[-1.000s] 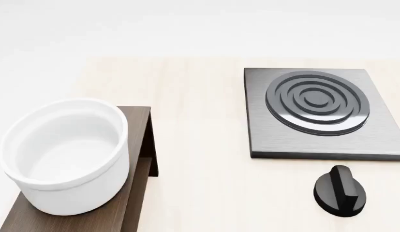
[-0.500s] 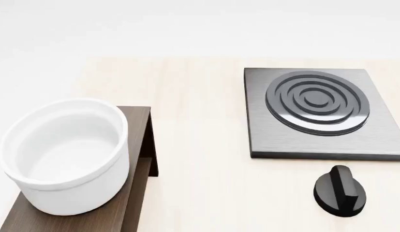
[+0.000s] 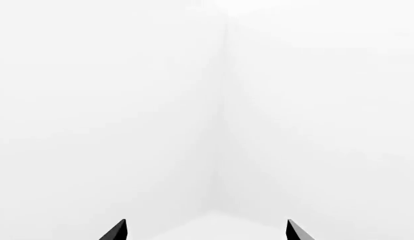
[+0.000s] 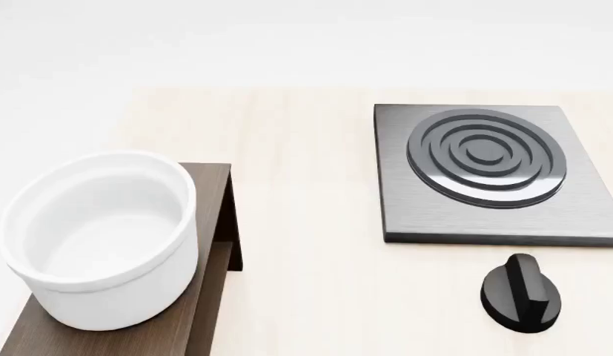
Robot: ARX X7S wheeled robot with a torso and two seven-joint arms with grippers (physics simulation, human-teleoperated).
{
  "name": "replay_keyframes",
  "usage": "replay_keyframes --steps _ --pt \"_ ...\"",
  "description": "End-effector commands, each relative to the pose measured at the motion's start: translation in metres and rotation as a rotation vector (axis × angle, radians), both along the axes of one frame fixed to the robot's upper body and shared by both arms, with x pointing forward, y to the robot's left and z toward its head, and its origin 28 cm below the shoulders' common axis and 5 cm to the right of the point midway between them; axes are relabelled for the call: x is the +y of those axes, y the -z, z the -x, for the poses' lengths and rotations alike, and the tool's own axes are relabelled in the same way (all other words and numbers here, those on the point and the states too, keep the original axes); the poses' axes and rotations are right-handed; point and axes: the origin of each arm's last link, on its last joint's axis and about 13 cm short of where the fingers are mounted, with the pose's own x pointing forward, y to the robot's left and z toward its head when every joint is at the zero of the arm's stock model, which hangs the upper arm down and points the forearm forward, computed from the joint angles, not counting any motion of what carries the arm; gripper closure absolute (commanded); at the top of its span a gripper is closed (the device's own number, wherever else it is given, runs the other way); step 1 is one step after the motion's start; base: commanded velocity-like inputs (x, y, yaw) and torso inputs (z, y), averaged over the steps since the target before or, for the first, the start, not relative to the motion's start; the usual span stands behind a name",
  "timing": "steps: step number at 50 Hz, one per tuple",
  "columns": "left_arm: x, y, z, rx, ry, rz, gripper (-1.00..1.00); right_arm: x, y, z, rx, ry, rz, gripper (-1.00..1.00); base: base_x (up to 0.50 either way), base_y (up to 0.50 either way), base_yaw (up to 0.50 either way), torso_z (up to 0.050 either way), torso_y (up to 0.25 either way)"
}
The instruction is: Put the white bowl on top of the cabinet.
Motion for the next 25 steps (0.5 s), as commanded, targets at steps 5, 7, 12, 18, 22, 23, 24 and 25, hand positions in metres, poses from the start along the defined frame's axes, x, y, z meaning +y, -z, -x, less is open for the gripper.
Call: replay_keyframes --steps 5,7,12,18,22,23,24,25 --pt "0.000 -0.010 0.007 -0.035 0.000 -0.002 -1.00 -0.007 0.004 -0.001 0.013 0.042 -0.009 -1.00 0.00 0.00 0.00 0.000 0.000" --pt "0.000 -0.011 0.008 -0.038 -0.001 -0.002 -1.00 -0.008 0.006 -0.001 0.017 0.047 -0.013 -1.00 0.00 0.00 0.00 0.000 0.000" --pt "0.000 -0.015 0.012 -0.052 -0.001 -0.002 -1.00 -0.009 0.008 -0.001 0.025 0.052 -0.016 -1.00 0.00 0.00 0.00 0.000 0.000" --pt "0.002 -0.017 0.013 -0.059 -0.006 -0.004 -1.00 -0.012 0.008 0.001 0.025 0.072 -0.019 -1.00 0.00 0.00 0.00 0.000 0.000" --pt "0.002 -0.012 0.015 -0.063 -0.004 -0.006 -1.00 -0.014 0.007 0.003 0.020 0.088 -0.019 -1.00 0.00 0.00 0.00 0.000 0.000" --pt "0.002 -0.012 0.015 -0.063 -0.004 -0.006 -1.00 -0.014 0.007 0.003 0.020 0.095 -0.017 -1.00 0.00 0.00 0.00 0.000 0.000" --pt "0.003 -0.013 0.015 -0.065 -0.006 -0.007 -1.00 -0.015 0.008 0.003 0.023 0.111 -0.008 -1.00 0.00 0.00 0.00 0.000 0.000" --pt "0.003 -0.013 0.015 -0.065 -0.005 -0.006 -1.00 -0.015 0.008 0.003 0.023 0.112 -0.006 -1.00 0.00 0.00 0.00 0.000 0.000"
